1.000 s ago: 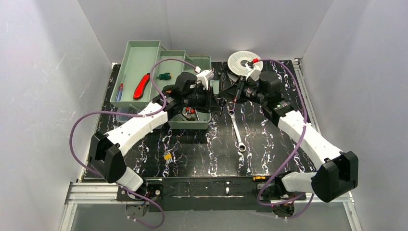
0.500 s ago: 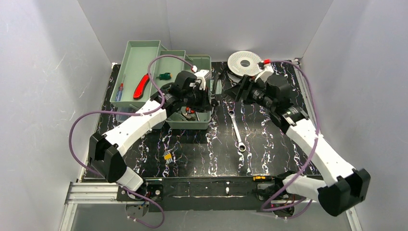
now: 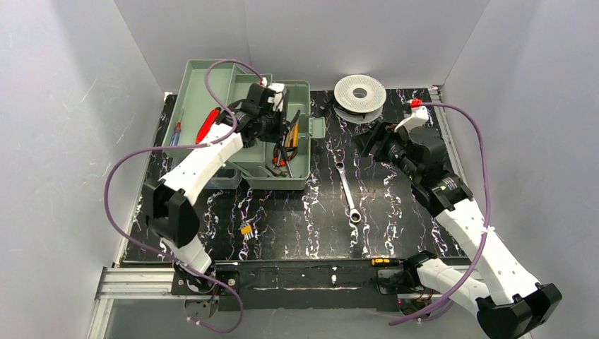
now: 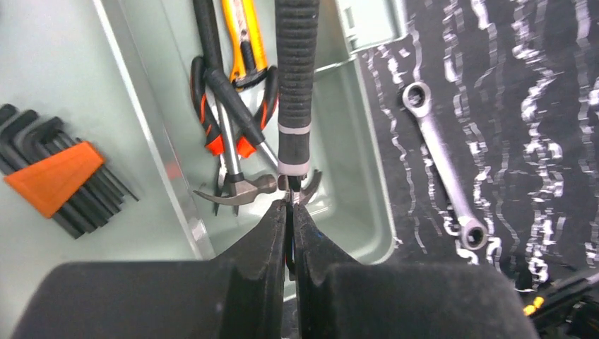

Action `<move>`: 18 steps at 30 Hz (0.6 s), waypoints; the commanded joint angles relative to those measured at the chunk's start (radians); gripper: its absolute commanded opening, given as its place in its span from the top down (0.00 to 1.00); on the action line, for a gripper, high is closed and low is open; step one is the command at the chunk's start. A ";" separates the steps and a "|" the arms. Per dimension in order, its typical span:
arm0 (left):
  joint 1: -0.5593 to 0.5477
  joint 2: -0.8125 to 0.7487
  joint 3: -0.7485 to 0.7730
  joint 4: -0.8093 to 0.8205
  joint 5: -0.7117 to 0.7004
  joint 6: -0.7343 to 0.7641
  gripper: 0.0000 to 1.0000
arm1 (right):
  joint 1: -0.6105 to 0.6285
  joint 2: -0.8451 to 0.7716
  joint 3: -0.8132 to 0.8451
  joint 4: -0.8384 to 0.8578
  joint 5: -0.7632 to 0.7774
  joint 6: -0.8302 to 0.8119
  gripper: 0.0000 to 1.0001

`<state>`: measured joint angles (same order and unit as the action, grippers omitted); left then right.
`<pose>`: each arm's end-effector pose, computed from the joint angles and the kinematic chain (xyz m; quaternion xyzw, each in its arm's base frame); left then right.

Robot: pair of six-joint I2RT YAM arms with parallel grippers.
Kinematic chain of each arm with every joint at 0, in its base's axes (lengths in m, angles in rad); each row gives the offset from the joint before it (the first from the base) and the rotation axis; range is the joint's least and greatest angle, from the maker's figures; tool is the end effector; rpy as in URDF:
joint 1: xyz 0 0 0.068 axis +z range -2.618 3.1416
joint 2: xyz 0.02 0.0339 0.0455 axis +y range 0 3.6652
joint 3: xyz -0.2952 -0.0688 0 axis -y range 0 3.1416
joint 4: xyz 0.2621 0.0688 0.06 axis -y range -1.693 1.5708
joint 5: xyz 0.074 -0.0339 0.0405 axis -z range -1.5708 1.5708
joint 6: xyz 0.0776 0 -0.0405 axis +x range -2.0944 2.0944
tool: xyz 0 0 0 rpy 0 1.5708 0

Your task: Pack the tool kit

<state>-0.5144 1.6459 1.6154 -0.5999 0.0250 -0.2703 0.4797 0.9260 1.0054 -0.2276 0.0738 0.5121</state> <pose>0.3720 -0.2125 0.3705 0.1141 0.8841 -0.1835 0.4143 0.2234 0.1098 0.4077 0.0363 0.7565 0.2858 0.5871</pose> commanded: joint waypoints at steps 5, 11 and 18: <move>0.005 0.147 0.070 -0.053 -0.104 0.033 1.00 | -0.004 -0.085 -0.038 -0.061 0.133 -0.038 0.24; 0.006 0.141 0.079 -0.065 -0.086 -0.003 0.34 | -0.010 -0.107 -0.086 -0.105 0.153 -0.037 0.19; 0.007 -0.007 0.065 -0.077 0.018 -0.023 0.23 | -0.014 -0.009 -0.092 -0.140 0.069 -0.033 0.19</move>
<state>-0.5144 1.7863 1.6707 -0.6411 -0.0090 -0.2821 0.4713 0.8814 0.9306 -0.3580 0.1837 0.4904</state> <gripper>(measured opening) 0.760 0.811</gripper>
